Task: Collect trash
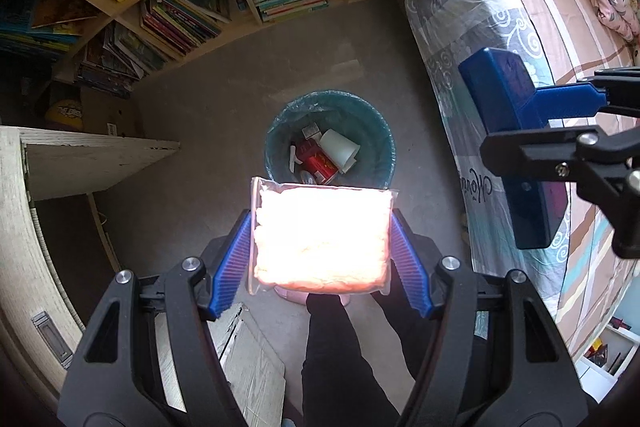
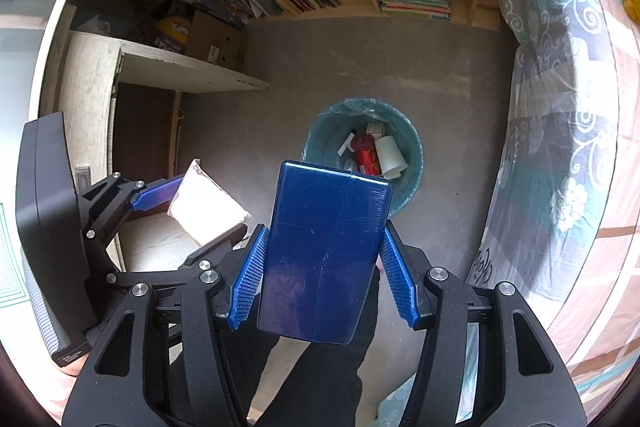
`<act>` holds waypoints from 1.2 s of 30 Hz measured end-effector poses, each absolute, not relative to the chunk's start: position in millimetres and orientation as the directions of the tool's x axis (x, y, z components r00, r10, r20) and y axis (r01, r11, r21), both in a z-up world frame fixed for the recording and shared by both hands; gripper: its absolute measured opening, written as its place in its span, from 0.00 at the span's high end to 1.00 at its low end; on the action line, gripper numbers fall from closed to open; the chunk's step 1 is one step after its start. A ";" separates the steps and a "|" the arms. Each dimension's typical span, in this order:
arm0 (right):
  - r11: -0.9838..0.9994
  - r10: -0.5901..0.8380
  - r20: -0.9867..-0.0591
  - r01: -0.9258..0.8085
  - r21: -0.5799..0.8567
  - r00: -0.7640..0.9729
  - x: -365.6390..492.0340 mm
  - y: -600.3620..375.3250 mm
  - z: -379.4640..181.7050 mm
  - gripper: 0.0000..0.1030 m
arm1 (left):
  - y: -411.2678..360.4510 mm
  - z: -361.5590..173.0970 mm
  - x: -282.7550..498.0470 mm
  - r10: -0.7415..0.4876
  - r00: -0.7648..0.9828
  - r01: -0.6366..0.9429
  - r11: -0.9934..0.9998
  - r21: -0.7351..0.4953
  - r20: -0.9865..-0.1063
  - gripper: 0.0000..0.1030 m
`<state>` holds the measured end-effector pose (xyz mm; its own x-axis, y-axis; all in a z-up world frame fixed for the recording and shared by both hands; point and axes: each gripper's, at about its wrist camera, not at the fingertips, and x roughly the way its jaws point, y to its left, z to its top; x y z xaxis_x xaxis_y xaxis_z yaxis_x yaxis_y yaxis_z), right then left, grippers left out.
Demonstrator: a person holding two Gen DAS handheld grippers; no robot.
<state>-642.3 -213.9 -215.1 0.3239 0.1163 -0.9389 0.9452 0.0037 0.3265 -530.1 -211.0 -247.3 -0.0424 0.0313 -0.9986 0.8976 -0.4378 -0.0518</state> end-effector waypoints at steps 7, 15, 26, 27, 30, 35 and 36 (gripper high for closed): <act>-0.021 0.128 -0.933 0.942 0.335 0.335 -638.8 -221.1 -229.1 0.45 | -216.3 -260.4 -526.3 0.052 -0.047 0.899 -0.434 -0.065 -0.998 0.38; -0.062 0.129 -0.932 0.941 0.333 0.339 -640.2 -233.6 -239.9 0.31 | -224.0 -277.7 -527.2 0.060 -0.025 0.897 -0.439 -0.049 -0.998 0.13; -0.123 0.129 -0.928 0.934 0.336 0.350 -656.0 -231.1 -241.6 0.30 | -224.6 -286.0 -526.0 0.094 -0.014 0.893 -0.447 -0.055 -0.995 0.12; -0.124 0.128 -0.928 0.934 0.335 0.349 -657.2 -230.7 -240.1 0.30 | -225.5 -285.0 -525.8 0.095 -0.015 0.894 -0.445 -0.056 -0.995 0.12; -0.126 0.124 -0.928 0.934 0.335 0.350 -659.6 -230.4 -236.1 0.30 | -226.2 -280.8 -525.0 0.089 -0.016 0.894 -0.444 -0.054 -0.996 0.12; -0.117 0.112 -0.930 0.934 0.337 0.349 -661.3 -229.9 -227.1 0.30 | -226.7 -273.1 -525.9 0.079 -0.018 0.894 -0.444 -0.051 -0.997 0.12; -0.117 0.111 -0.930 0.934 0.338 0.351 -661.2 -229.4 -226.0 0.30 | -226.4 -271.5 -526.0 0.076 -0.018 0.894 -0.445 -0.050 -0.997 0.12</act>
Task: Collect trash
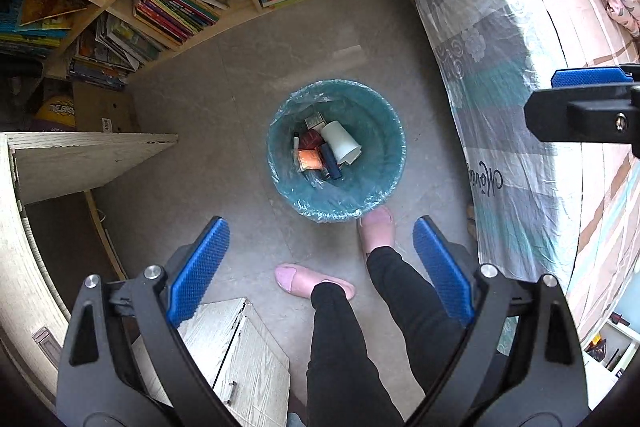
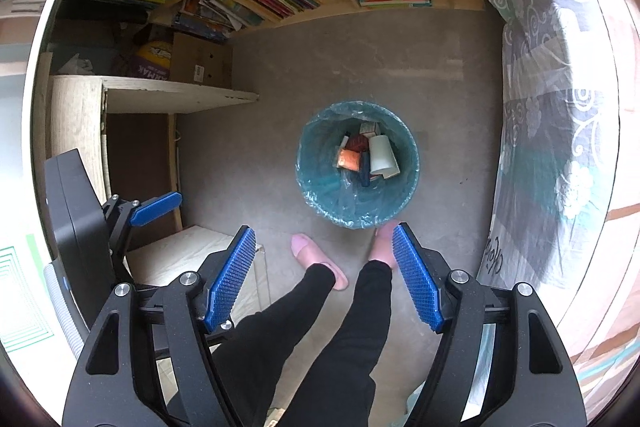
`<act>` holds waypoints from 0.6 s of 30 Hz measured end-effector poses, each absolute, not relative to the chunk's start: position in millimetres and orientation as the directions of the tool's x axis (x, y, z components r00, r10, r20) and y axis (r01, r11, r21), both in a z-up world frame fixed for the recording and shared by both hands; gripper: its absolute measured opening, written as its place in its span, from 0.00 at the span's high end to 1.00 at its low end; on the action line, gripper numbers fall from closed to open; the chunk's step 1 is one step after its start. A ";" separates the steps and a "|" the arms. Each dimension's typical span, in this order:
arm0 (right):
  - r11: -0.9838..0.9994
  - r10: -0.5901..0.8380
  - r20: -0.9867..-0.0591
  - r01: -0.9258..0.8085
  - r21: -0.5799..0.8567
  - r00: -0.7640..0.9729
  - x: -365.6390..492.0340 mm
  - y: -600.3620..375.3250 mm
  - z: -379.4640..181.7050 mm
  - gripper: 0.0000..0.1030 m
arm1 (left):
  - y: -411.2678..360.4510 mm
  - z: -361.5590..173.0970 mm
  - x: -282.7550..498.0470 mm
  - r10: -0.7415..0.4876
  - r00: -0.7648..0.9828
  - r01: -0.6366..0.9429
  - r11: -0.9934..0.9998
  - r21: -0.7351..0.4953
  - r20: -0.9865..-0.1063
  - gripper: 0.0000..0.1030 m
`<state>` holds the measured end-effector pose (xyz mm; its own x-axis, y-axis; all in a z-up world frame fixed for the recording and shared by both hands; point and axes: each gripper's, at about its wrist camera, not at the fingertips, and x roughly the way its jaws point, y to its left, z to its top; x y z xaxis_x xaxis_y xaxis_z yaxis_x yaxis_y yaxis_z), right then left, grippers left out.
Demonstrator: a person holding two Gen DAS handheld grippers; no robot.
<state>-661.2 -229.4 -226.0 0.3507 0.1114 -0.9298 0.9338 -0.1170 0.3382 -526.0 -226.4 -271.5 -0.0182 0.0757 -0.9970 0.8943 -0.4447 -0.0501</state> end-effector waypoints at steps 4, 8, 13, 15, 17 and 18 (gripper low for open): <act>-0.107 0.104 -0.930 0.934 0.341 0.352 -659.7 -227.5 -218.3 0.29 | -225.3 -263.3 -525.6 0.066 -0.024 0.896 -0.441 -0.051 -0.998 0.12; -0.102 0.096 -0.928 0.931 0.351 0.360 -658.9 -225.4 -210.0 0.28 | -222.4 -251.8 -524.0 0.052 -0.033 0.900 -0.432 -0.052 -0.998 0.12; -0.091 0.081 -0.928 0.930 0.356 0.363 -658.5 -222.7 -196.1 0.18 | -217.5 -233.4 -519.9 0.027 -0.045 0.906 -0.420 -0.053 -0.999 0.09; -0.085 0.074 -0.927 0.928 0.362 0.368 -657.8 -222.7 -190.1 0.16 | -215.9 -224.7 -518.6 0.014 -0.054 0.910 -0.411 -0.055 -0.998 0.08; -0.077 0.076 -0.925 0.927 0.366 0.371 -656.8 -222.0 -185.2 0.14 | -214.1 -215.2 -516.7 0.001 -0.067 0.915 -0.398 -0.062 -0.998 0.06; -0.073 0.076 -0.926 0.928 0.364 0.369 -656.2 -221.9 -182.9 0.14 | -213.4 -211.1 -515.4 -0.002 -0.078 0.916 -0.394 -0.071 -0.997 0.07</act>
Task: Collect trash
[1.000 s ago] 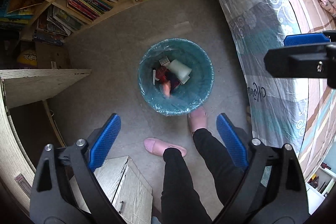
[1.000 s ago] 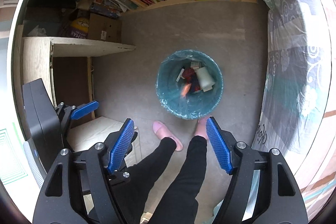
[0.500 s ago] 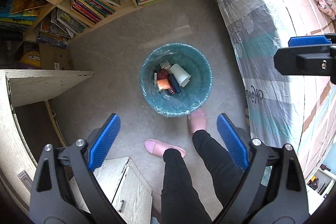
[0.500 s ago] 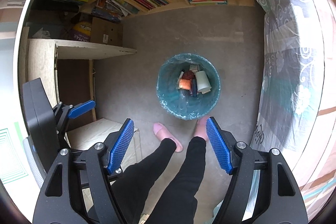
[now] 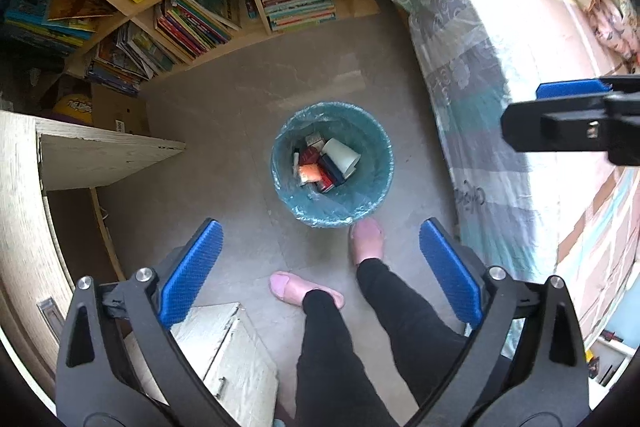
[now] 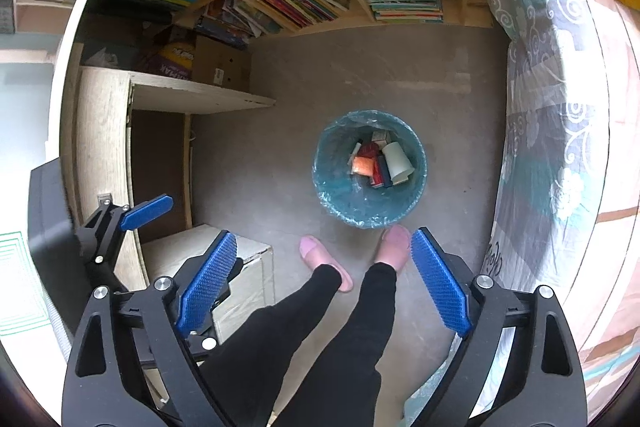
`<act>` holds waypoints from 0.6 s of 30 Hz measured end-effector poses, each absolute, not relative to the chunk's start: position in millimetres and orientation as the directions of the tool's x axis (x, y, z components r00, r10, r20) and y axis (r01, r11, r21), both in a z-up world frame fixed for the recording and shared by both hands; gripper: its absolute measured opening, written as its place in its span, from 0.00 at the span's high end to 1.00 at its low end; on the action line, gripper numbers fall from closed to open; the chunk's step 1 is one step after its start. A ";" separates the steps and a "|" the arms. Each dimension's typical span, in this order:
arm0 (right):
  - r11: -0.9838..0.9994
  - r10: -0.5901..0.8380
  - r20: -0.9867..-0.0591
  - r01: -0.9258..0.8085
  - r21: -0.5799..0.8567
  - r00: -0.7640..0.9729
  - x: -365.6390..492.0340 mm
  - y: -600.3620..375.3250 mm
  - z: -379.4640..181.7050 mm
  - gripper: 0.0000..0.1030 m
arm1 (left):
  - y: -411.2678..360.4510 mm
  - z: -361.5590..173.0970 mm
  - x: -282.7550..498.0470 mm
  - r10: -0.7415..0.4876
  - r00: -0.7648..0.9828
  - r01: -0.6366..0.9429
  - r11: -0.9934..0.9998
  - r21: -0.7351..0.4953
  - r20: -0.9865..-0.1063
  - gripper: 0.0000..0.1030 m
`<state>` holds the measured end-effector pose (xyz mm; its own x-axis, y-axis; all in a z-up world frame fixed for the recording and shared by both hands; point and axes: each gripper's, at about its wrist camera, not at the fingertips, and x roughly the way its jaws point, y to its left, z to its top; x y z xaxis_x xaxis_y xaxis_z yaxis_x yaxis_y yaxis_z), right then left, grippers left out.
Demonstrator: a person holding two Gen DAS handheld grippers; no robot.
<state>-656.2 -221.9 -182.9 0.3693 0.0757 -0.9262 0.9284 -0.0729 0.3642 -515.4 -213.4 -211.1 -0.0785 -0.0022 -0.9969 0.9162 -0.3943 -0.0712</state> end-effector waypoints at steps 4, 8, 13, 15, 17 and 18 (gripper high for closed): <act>-0.073 0.066 -0.929 0.930 0.359 0.364 -658.8 -221.4 -173.5 0.13 | -207.8 -195.6 -513.5 -0.031 -0.077 0.918 -0.393 -0.059 -0.997 0.06; -0.069 0.051 -0.935 0.936 0.346 0.350 -661.1 -219.5 -162.3 0.11 | -203.5 -185.0 -510.0 -0.036 -0.057 0.931 -0.364 -0.040 -0.998 0.06; -0.050 0.040 -0.938 0.938 0.344 0.346 -661.5 -217.2 -147.3 0.11 | -200.2 -171.4 -506.1 -0.050 -0.032 0.947 -0.321 -0.015 -0.998 0.06; -0.047 0.042 -0.935 0.936 0.350 0.352 -661.0 -216.1 -141.0 0.11 | -199.7 -167.7 -503.8 -0.042 -0.039 0.950 -0.311 -0.024 -0.998 0.06; -0.034 0.030 -0.943 0.943 0.330 0.331 -660.3 -214.7 -131.2 0.11 | -201.9 -165.0 -502.2 -0.005 -0.035 0.956 -0.290 -0.032 -0.999 0.06; -0.026 0.023 -0.947 0.947 0.320 0.321 -658.9 -214.3 -126.2 0.11 | -202.3 -159.6 -499.7 -0.013 -0.046 0.960 -0.278 -0.041 -0.999 0.06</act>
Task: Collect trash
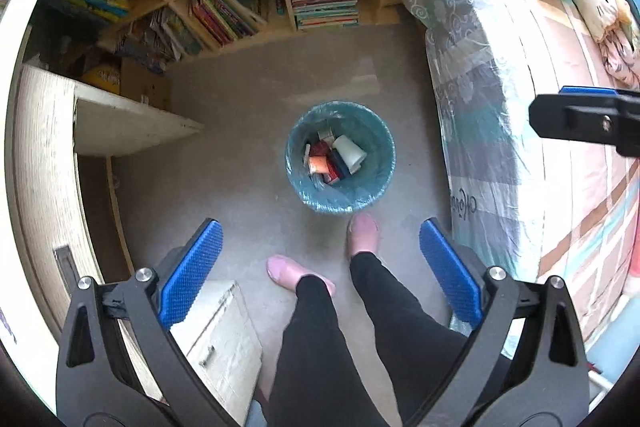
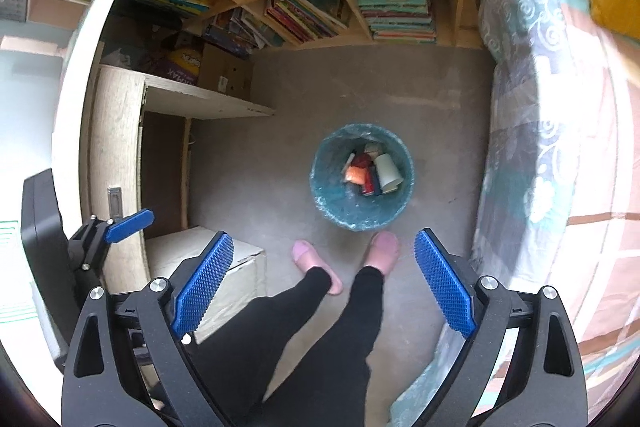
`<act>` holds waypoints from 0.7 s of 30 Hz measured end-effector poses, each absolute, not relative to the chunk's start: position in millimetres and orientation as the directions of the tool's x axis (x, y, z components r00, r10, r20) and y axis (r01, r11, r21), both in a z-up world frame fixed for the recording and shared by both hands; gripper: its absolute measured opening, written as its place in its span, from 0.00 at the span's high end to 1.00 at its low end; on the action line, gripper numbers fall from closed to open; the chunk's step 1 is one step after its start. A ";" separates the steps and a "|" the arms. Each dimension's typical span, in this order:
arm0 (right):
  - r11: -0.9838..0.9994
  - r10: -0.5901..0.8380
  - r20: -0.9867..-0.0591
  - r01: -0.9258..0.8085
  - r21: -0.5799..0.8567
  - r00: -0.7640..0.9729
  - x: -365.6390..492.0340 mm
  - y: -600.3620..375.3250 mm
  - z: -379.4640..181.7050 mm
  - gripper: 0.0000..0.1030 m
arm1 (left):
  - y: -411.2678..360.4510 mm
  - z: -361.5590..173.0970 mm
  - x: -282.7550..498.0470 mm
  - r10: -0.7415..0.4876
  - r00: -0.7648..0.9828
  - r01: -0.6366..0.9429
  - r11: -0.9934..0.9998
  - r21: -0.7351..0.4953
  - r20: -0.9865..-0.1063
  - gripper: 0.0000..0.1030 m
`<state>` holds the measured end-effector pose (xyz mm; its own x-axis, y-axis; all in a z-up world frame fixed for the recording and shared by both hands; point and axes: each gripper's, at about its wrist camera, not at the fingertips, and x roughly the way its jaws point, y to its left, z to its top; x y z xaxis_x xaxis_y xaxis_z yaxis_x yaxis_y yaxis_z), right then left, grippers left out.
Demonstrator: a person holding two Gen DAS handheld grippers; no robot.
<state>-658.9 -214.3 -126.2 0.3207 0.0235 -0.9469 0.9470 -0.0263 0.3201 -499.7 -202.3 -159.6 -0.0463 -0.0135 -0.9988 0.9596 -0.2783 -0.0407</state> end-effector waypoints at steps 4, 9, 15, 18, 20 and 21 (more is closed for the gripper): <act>0.000 -0.028 -0.952 0.953 0.304 0.304 -655.9 -215.0 -101.4 0.11 | -204.1 -134.3 -488.9 -0.053 -0.111 0.967 -0.235 -0.095 -0.992 0.06; 0.040 -0.071 -0.956 0.958 0.283 0.285 -646.3 -218.8 -78.3 0.11 | -212.8 -109.0 -472.1 -0.094 -0.142 0.974 -0.192 -0.122 -0.985 0.06; 0.062 -0.111 -0.947 0.953 0.296 0.301 -628.7 -228.0 -58.1 0.11 | -216.6 -81.8 -452.8 -0.152 -0.153 0.977 -0.173 -0.126 -0.977 0.06; 0.076 -0.122 -0.943 0.950 0.302 0.309 -616.0 -233.7 -52.1 0.11 | -217.1 -69.2 -442.0 -0.175 -0.138 0.979 -0.175 -0.107 -0.975 0.06; 0.088 -0.125 -0.942 0.949 0.302 0.312 -606.6 -237.3 -48.5 0.11 | -215.9 -61.9 -432.3 -0.189 -0.134 0.980 -0.172 -0.101 -0.973 0.06; 0.097 -0.127 -0.940 0.948 0.305 0.315 -600.5 -239.6 -46.7 0.11 | -215.9 -58.6 -427.4 -0.196 -0.134 0.980 -0.170 -0.100 -0.971 0.06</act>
